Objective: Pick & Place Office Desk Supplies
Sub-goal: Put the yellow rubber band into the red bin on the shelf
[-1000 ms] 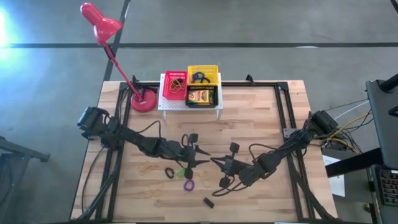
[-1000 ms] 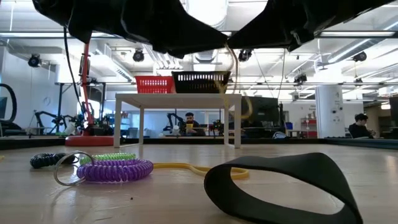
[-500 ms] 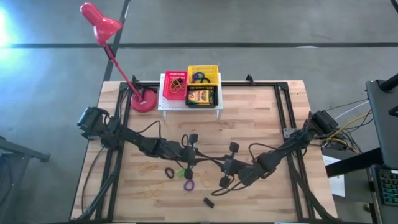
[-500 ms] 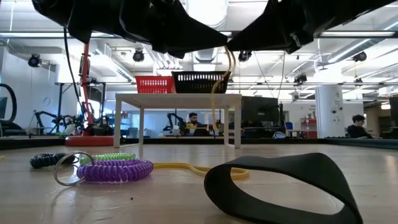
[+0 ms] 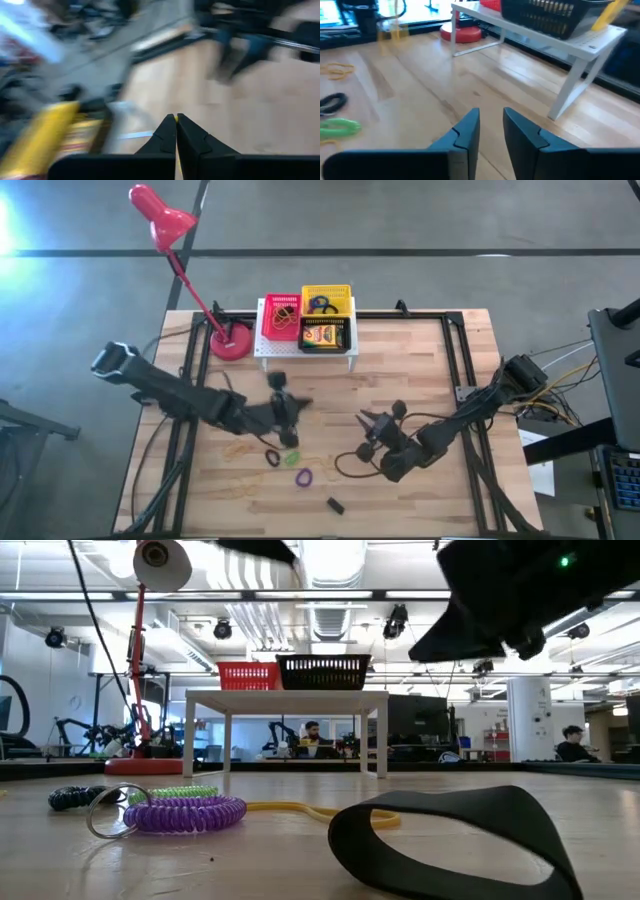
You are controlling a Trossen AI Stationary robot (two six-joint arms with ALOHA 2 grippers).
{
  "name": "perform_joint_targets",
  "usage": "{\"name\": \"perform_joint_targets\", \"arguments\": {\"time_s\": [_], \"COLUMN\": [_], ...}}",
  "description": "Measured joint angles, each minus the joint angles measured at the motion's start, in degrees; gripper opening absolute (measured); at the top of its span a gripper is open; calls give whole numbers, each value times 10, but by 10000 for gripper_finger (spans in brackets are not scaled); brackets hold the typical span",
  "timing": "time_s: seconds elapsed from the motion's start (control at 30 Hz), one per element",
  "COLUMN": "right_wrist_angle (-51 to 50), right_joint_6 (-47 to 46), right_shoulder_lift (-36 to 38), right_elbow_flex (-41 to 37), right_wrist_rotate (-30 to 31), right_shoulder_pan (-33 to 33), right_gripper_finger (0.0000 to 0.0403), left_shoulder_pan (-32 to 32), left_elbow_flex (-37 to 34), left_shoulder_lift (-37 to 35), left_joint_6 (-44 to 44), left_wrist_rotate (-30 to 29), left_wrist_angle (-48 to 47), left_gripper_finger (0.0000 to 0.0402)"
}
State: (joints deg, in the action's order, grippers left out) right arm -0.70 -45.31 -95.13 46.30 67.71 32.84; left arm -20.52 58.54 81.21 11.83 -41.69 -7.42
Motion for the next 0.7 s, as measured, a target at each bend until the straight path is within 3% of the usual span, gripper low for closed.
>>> {"name": "perform_joint_targets", "arguments": {"time_s": [0.1,0.23,0.37,0.47,0.57,0.7], "right_wrist_angle": [1,6,13,13,15,16], "right_joint_6": [-1,-2,-1,-1,-1,-1], "right_shoulder_lift": [-15,-26,-30,-30,-30,-30], "right_elbow_flex": [0,0,0,0,0,0], "right_wrist_rotate": [24,29,29,29,29,28], "right_shoulder_pan": [0,-1,-1,-1,-1,-1], "right_gripper_finger": [90,89,81,75,70,68], "left_shoulder_pan": [21,85,188,286,386,503], "left_elbow_flex": [46,80,83,74,50,22], "left_shoulder_lift": [-42,-81,-100,-100,-93,-90], "left_joint_6": [44,105,148,141,103,63], "left_wrist_rotate": [-53,-53,-47,-11,60,160], "left_wrist_angle": [-62,-87,-86,-89,-87,-80], "left_gripper_finger": [3,3,3,4,7,45]}}
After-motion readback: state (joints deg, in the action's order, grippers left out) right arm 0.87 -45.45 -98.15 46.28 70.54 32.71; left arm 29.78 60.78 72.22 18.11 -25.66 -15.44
